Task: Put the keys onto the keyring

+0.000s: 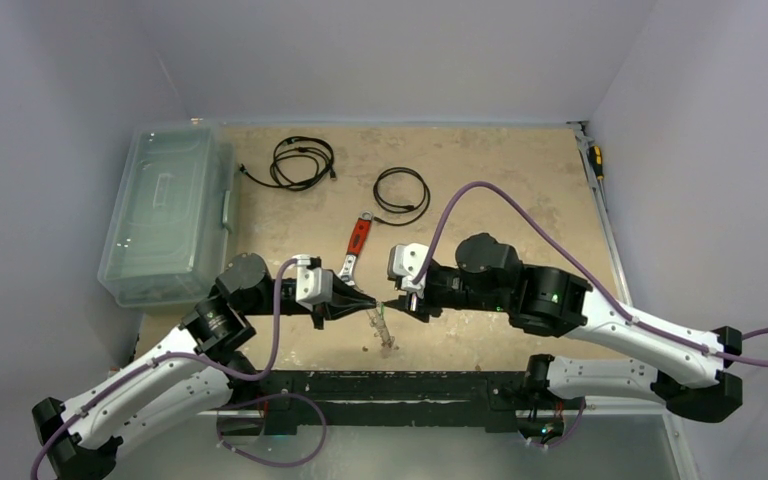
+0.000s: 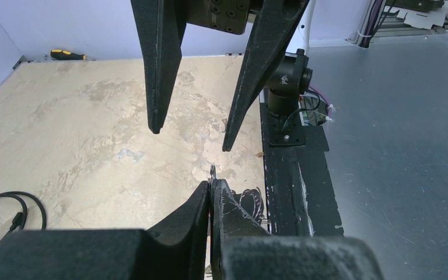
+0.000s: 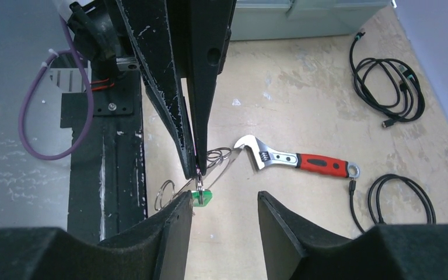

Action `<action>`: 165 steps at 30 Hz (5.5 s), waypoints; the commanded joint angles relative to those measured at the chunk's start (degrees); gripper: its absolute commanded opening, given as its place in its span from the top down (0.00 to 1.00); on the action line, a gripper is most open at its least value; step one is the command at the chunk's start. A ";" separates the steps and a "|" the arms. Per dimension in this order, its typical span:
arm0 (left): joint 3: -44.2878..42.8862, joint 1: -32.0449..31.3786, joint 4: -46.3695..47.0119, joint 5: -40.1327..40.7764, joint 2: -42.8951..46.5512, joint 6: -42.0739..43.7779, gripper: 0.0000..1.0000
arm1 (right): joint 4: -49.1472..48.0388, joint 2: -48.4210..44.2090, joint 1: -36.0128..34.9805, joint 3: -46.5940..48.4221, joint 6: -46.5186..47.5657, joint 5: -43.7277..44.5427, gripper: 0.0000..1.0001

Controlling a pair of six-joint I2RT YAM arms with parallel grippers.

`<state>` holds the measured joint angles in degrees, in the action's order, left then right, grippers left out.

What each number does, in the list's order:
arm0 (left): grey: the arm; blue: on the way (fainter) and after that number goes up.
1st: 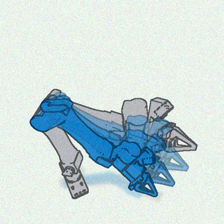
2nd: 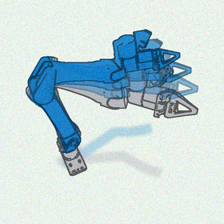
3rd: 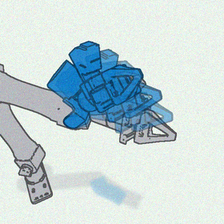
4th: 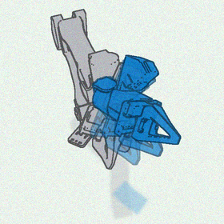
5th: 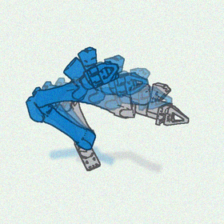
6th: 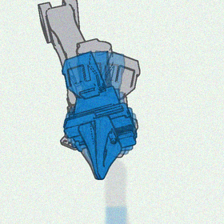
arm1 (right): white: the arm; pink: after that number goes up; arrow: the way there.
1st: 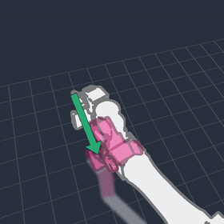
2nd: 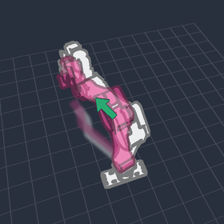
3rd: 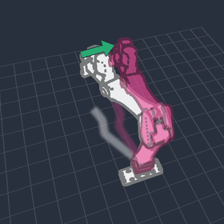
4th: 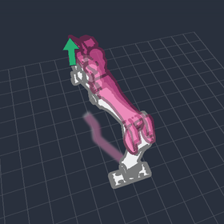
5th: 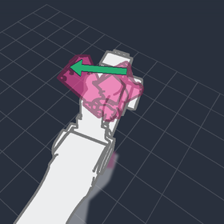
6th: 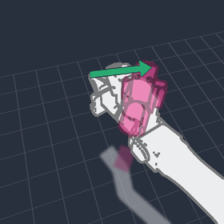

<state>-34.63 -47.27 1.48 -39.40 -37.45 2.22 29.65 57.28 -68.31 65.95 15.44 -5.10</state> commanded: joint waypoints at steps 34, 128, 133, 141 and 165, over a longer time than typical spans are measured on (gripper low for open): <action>-2.68 0.69 3.60 -2.09 2.87 -0.55 1.00 | -7.92 0.88 -0.24 -4.79 -1.82 -5.58 0.89; -2.70 2.97 2.18 -1.62 5.20 0.76 0.45 | -1.18 1.91 -0.15 -0.47 -2.47 1.14 1.00; -2.26 2.91 4.37 -4.38 2.17 -0.40 0.56 | 6.77 4.68 -0.18 6.39 -1.69 1.84 1.00; -2.54 2.85 7.08 -6.09 -2.02 -1.78 0.62 | 13.65 9.08 -0.24 11.14 -0.20 1.80 1.00; -1.18 2.27 9.16 -6.32 -6.86 -5.40 0.70 | 11.92 9.27 -0.41 11.28 0.47 -1.46 1.00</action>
<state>-35.59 -44.71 7.73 -44.91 -43.53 -1.56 44.18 66.74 -68.36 74.65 15.16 -4.86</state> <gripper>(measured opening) 0.322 0.008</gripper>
